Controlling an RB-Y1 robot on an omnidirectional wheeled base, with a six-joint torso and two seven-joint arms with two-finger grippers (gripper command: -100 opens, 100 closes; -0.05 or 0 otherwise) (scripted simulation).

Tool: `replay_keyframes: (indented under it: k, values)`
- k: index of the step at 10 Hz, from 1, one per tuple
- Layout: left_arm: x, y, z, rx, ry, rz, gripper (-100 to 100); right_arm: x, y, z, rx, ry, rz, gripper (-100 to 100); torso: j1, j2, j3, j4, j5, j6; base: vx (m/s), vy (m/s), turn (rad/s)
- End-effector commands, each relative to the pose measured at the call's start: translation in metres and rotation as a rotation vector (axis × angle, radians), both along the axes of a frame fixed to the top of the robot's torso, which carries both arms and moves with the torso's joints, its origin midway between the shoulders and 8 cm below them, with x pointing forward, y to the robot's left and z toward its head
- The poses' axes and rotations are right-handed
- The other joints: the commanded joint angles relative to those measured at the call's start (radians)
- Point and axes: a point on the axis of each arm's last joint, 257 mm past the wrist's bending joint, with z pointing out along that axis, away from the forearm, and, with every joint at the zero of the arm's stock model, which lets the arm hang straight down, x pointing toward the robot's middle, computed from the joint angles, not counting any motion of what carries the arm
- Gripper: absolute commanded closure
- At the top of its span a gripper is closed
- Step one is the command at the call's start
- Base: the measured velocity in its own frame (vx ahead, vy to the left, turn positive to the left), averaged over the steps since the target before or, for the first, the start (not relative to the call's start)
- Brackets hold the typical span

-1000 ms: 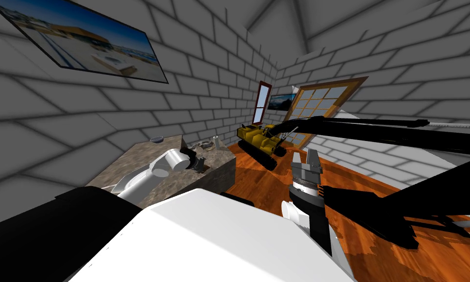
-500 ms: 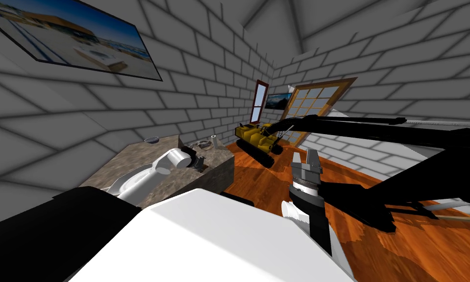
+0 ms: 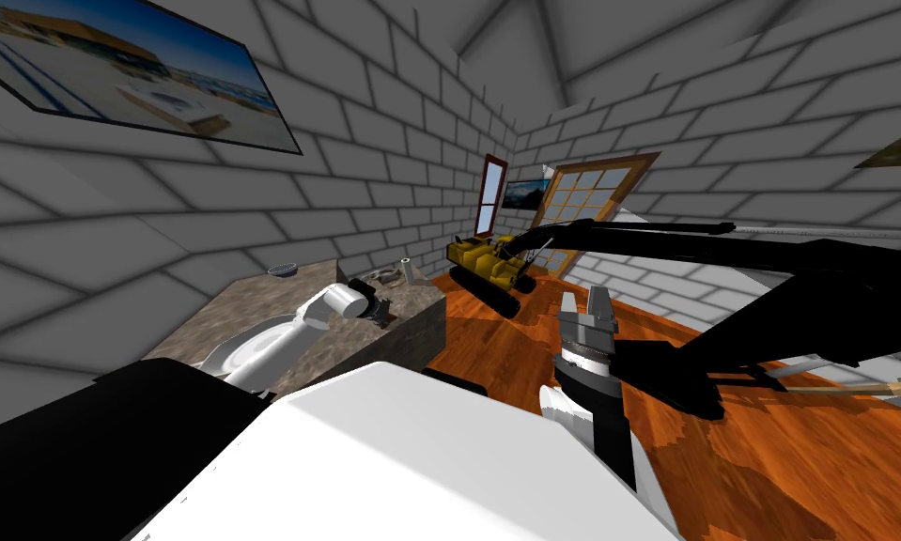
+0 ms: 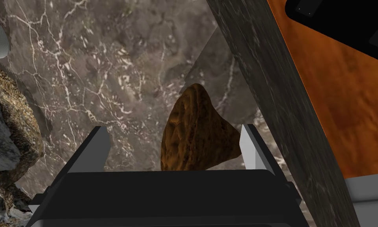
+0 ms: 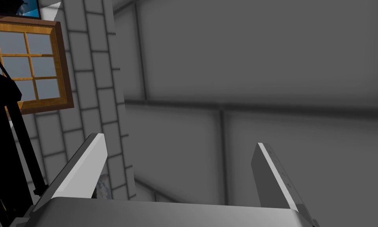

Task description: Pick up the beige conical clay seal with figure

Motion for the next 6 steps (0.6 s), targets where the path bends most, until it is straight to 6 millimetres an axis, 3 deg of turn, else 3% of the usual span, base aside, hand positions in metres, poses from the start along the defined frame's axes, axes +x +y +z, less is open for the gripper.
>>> replay_keyframes:
  k: [1, 2, 6]
  values:
    - [0.0000, 0.0000, 0.0000, 0.000, 0.000, 0.000, -100, 0.0000, 0.0000, 0.0000, 0.000, 0.000, 0.000, 0, 0.000, 0.000, 0.000, 0.000, 0.000, 0.000, -0.019, -0.011, -0.013]
    - [0.0006, 0.0005, -0.0002, 0.000, -0.001, 0.000, 100, 0.0000, 0.0000, 0.0000, 0.000, 0.000, 0.000, 0, 0.001, -0.001, -0.001, 0.000, 0.000, 0.000, 0.000, 0.000, 0.000]
    - [0.0005, 0.0004, -0.0002, 0.001, 0.000, -0.001, 100, 0.0000, 0.0000, 0.0000, 0.000, 0.000, 0.000, 0, 0.002, -0.003, -0.002, -0.001, 0.000, -0.001, 0.000, 0.000, 0.000]
